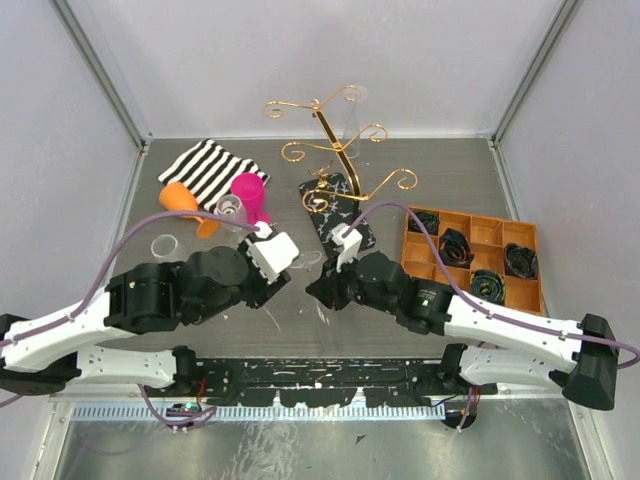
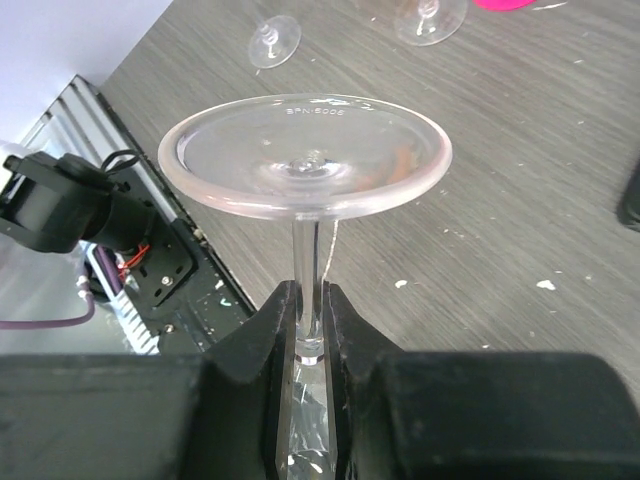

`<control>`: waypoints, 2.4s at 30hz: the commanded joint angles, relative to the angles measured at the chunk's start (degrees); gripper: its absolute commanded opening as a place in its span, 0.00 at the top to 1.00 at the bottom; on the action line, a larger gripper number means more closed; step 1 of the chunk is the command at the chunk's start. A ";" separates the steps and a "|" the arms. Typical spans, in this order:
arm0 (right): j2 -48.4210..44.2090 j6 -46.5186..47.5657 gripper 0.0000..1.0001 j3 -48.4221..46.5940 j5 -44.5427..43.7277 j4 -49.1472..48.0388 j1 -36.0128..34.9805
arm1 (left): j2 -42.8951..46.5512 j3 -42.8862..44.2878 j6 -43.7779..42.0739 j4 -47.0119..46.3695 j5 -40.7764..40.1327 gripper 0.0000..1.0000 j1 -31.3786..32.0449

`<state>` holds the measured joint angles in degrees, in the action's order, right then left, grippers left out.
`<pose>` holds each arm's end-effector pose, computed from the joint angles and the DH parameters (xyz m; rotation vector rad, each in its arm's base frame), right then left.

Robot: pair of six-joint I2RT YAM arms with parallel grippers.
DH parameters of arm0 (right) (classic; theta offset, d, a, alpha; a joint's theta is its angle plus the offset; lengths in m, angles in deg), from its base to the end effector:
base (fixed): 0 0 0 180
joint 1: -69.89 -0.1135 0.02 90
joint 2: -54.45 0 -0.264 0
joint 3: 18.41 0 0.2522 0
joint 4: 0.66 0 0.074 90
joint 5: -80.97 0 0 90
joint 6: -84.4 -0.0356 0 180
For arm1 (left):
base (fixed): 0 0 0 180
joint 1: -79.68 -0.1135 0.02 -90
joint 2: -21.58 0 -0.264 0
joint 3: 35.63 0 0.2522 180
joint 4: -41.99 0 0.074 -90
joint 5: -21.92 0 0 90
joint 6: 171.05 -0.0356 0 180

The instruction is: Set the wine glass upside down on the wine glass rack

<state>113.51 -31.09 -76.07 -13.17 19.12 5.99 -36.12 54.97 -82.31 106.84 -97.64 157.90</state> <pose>0.1072 0.2131 0.2942 -0.6308 1.9662 0.9414 0.0539 -0.1724 0.4181 1.0742 1.7590 -0.2829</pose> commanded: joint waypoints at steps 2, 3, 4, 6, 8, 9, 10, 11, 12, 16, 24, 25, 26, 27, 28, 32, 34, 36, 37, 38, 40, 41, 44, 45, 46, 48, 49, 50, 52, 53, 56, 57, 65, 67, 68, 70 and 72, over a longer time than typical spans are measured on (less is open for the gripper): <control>-7.06 4.45 0.99 -0.92 -6.80 -0.24 0.07 | 4.09 -3.56 3.35 -2.46 -3.52 0.38 0.18; -8.28 5.36 0.99 -1.21 -7.57 0.22 0.07 | 4.66 -4.08 3.94 -2.50 -4.16 0.37 0.17; -10.24 7.38 0.99 -1.27 -7.62 0.12 0.08 | 5.22 -4.56 4.43 -2.61 -4.79 0.36 0.23; -13.06 11.04 0.99 -1.72 -6.31 0.04 0.08 | 6.16 -5.58 5.41 -3.17 -5.65 0.33 0.19; -15.40 15.15 1.00 -3.01 -4.23 0.46 0.09 | 6.79 -6.50 6.20 -3.54 -6.60 0.29 0.18; -16.27 17.03 0.99 -4.01 -3.08 0.97 0.06 | 7.08 -6.93 6.67 -3.55 -7.10 0.28 0.18; -16.87 18.68 0.99 -5.64 -2.06 1.85 0.09 | 7.27 -7.29 7.01 -3.55 -7.57 0.27 0.18; -17.28 20.14 0.99 -7.44 -1.91 2.94 0.11 | 7.54 -7.63 7.28 -3.59 -8.20 0.25 0.21; -17.58 21.06 0.99 -9.35 -2.23 3.99 0.05 | 7.77 -7.97 7.58 -4.32 -8.84 0.23 0.23; -17.76 26.07 0.99 -16.38 -4.27 6.21 0.08 | 8.85 -9.73 8.38 -5.82 -10.43 0.16 0.17; -19.22 42.68 1.00 -18.97 0.21 -2.15 0.05 | 11.15 -13.68 10.34 -7.29 -9.75 0.00 0.18; -19.49 44.29 1.00 -17.97 0.12 -4.85 0.04 | 11.41 -14.03 10.39 -7.67 -9.90 0.00 0.18; -19.41 46.08 1.00 -17.04 0.10 -6.76 0.06 | 11.42 -14.19 10.51 -7.84 -10.23 0.00 0.18; -18.98 48.19 1.00 -16.98 0.36 -8.06 0.09 | 11.34 -14.20 10.52 -7.73 -10.59 0.00 0.18; -18.14 50.02 1.00 -17.49 0.48 -8.59 0.09 | 11.10 -14.14 10.49 -7.49 -10.82 0.01 0.18; -12.51 55.87 1.00 -23.22 -3.07 -6.72 0.07 | 9.64 -14.10 10.53 -6.52 -12.02 0.01 0.18; -9.75 59.00 1.00 -25.90 -5.39 -6.66 0.05 | 8.67 -14.09 10.54 -5.88 -12.53 0.01 0.14; -7.03 62.47 1.00 -28.65 -8.67 -7.16 0.09 | 7.62 -13.92 10.62 -5.01 -12.94 0.01 0.18; -5.56 64.29 1.00 -30.06 -10.54 -7.23 0.08 | 7.29 -13.84 10.72 -4.77 -13.09 0.01 0.18; -4.02 66.26 1.00 -31.76 -11.90 -7.25 0.09 | 6.83 -13.82 10.73 -4.51 -13.15 0.01 0.18; -1.44 69.80 1.00 -34.96 -13.80 -6.99 0.05 | 6.34 -13.81 10.67 -4.38 -13.15 0.01 0.21; -0.26 71.72 1.00 -36.45 -14.60 -6.78 0.09 | 6.28 -13.94 10.72 -4.53 -13.15 0.01 0.19; 3.47 76.16 1.00 -41.38 -19.39 -6.90 0.22 | 6.50 -14.78 10.29 -5.71 -13.27 0.02 0.18; 4.71 77.89 1.00 -43.00 -21.37 -6.90 0.38 | 6.60 -15.09 10.12 -6.20 -13.44 0.02 0.18; 6.12 79.03 1.00 -44.32 -22.61 -6.90 1.09 | 6.74 -15.34 9.81 -6.89 -13.50 0.02 0.18; 7.06 79.47 1.00 -46.12 -21.82 -6.29 4.32 | 6.93 -15.66 9.28 -8.32 -13.71 0.02 0.11; 7.25 78.64 0.99 -46.84 -20.09 -5.60 6.45 | 6.90 -15.62 9.08 -8.70 -13.74 0.02 -0.02; 7.36 77.42 0.99 -47.41 -18.23 -4.86 9.06 | 6.63 -15.46 9.04 -8.94 -13.75 0.02 -0.27; 7.53 73.91 0.99 -48.38 -13.92 -3.46 15.25 | 5.82 -15.03 9.08 -8.97 -13.61 0.02 -1.17; 7.66 72.68 0.99 -48.54 -12.22 -3.05 18.07 | 5.42 -14.91 9.08 -8.86 -13.55 0.02 -1.78; 9.07 71.19 0.99 -48.92 -11.54 -2.87 24.60 | 4.70 -14.79 9.53 -8.65 -11.53 0.02 -5.20; 9.62 70.66 0.99 -49.03 -11.29 -2.47 26.47 | 4.62 -14.79 9.77 -8.60 -9.91 0.02 -7.00; 16.52 60.27 0.99 -48.79 4.54 0.35 47.36 | 3.98 -13.63 11.09 -4.95 -3.04 0.02 -16.49; 18.93 57.67 0.99 -48.34 5.63 -0.49 51.28 | 3.29 -13.43 11.65 -2.83 -2.98 0.02 -16.50; 19.92 56.18 1.00 -47.90 6.55 -1.11 52.96 | 3.12 -13.39 12.03 -1.88 -2.65 0.02 -16.51; 20.90 54.60 0.99 -44.78 10.87 -3.07 55.85 | 3.18 -13.55 12.83 -0.56 -1.75 0.02 -16.51; 20.39 52.69 0.99 -39.10 15.51 -9.44 58.27 | 3.79 -13.67 13.50 0.15 -0.97 0.02 -16.53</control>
<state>135.57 27.55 -121.05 -8.10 20.04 60.70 -33.03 39.98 -70.96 103.81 -100.94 141.66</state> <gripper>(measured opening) 0.199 0.982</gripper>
